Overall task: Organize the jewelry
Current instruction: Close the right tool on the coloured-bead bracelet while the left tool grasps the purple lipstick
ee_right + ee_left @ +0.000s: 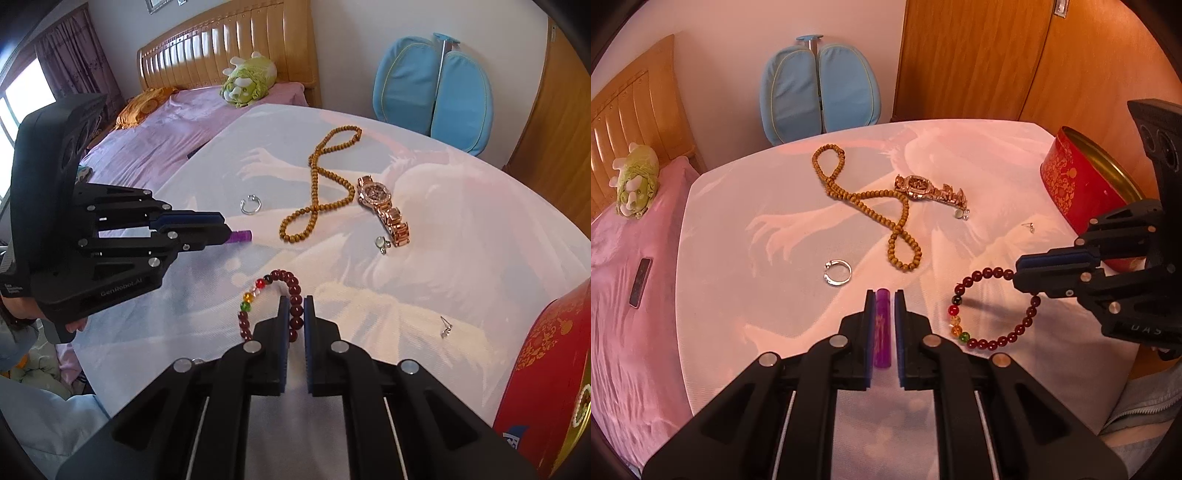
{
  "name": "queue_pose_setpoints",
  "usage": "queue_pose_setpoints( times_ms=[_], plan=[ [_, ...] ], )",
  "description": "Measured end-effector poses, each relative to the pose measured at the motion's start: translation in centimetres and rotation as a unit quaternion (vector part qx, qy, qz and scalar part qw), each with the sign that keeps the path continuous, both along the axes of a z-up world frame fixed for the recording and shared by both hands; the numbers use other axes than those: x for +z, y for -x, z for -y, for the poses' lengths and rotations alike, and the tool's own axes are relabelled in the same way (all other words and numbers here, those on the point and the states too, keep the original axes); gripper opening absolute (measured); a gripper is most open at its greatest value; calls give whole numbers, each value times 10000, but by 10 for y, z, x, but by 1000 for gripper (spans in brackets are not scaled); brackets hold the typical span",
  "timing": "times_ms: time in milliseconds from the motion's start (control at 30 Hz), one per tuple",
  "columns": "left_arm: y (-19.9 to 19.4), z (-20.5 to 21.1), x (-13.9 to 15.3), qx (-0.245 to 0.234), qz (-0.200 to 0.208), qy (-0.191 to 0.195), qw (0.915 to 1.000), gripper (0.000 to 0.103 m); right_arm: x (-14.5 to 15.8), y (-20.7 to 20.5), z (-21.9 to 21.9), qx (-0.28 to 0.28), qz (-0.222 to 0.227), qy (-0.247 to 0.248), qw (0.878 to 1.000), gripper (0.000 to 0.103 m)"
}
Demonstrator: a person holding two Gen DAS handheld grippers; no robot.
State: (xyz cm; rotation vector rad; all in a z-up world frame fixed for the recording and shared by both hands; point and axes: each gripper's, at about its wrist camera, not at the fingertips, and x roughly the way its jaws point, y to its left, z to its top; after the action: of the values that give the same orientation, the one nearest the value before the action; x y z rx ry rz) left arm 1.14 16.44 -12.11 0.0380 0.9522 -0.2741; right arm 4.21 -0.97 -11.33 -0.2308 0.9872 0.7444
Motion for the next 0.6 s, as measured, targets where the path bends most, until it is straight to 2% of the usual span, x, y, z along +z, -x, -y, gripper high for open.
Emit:
queue_pose_setpoints(
  times_ms=[167,300,367,500,567,600],
  plan=[
    [0,9,19,22,194,98,9998,10,19,-1,13,-85,169,-188,9996,8],
    [-3,19,28,-63,296,-29,9995,10,35,-1,28,-258,268,-340,9987,8],
    [-6,20,25,-53,269,-182,9995,10,42,-1,34,-302,346,-388,9982,8],
    [-8,14,16,-12,31,-172,9998,10,52,0,41,-342,447,-473,9973,8],
    [-8,11,9,25,-118,-300,9995,13,54,1,41,-345,474,-485,9971,8],
    [-8,9,6,28,-222,-330,9992,25,53,0,41,-338,455,-472,9973,8]
  ],
)
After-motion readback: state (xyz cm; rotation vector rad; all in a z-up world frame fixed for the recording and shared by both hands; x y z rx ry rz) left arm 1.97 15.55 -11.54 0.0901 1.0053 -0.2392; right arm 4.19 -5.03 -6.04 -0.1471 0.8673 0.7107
